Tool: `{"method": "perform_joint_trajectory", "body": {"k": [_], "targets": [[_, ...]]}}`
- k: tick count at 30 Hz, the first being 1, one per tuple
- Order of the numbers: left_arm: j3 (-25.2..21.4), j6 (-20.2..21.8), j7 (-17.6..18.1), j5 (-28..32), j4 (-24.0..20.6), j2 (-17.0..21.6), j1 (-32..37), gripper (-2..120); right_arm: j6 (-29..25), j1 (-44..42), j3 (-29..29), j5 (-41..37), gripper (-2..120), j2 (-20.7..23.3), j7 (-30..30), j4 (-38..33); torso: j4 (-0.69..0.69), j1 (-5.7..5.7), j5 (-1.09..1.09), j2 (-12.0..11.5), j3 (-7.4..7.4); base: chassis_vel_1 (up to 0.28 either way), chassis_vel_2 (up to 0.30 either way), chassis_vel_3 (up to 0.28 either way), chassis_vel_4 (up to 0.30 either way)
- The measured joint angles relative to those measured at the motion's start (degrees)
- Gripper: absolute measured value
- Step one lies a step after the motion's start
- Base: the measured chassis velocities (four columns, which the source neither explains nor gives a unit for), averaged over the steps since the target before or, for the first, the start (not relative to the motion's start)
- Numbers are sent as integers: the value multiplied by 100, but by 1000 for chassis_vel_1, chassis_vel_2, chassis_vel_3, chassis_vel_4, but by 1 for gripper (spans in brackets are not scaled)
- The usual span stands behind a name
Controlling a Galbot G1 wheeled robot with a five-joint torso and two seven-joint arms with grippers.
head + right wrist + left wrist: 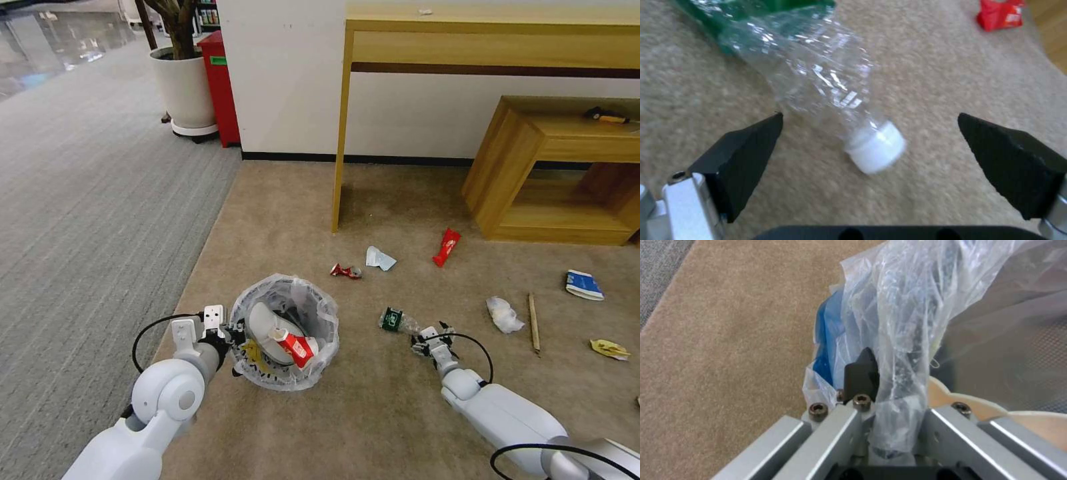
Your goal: Pick up the trash bin and place the garbage on the floor into it.
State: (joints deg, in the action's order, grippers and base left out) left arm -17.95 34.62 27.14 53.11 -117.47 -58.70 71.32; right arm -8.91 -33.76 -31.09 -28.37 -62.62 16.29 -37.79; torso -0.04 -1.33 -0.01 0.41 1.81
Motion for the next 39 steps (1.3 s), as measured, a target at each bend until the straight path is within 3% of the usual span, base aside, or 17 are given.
{"method": "perform_joint_trajectory", "body": {"k": [8, 19, 22, 29, 39], "targets": [[-71, -43, -86, -99, -35, -6, 142, 0, -61, 118, -34, 55, 100, -293, -148, 435, -6, 1, -9, 2, -2, 0, 0, 0, 0], [-165, -92, -125, -140, -133, 51, 340, 0, 59, 221, 211, 165, 99, -710, -229, 879, -3, 1, -5, 4, -3, 0, 0, 0, 0], [-176, -101, -125, -141, -136, 54, 343, 0, 67, 235, 283, 202, 93, -764, -280, 955, -3, 1, -4, 4, -2, 0, 0, 0, 0], [-180, -147, -133, -158, -155, 57, 394, 0, 67, 223, 537, 290, 67, -868, -447, 1136, 8, 2, 5, 3, -1, 0, 0, 0, 0], [-171, -174, -137, -204, -91, 29, 387, 0, 77, 135, 609, 273, 37, -779, -420, 1016, 5, 0, 3, -1, 1, 0, 0, 0, 0]]}}
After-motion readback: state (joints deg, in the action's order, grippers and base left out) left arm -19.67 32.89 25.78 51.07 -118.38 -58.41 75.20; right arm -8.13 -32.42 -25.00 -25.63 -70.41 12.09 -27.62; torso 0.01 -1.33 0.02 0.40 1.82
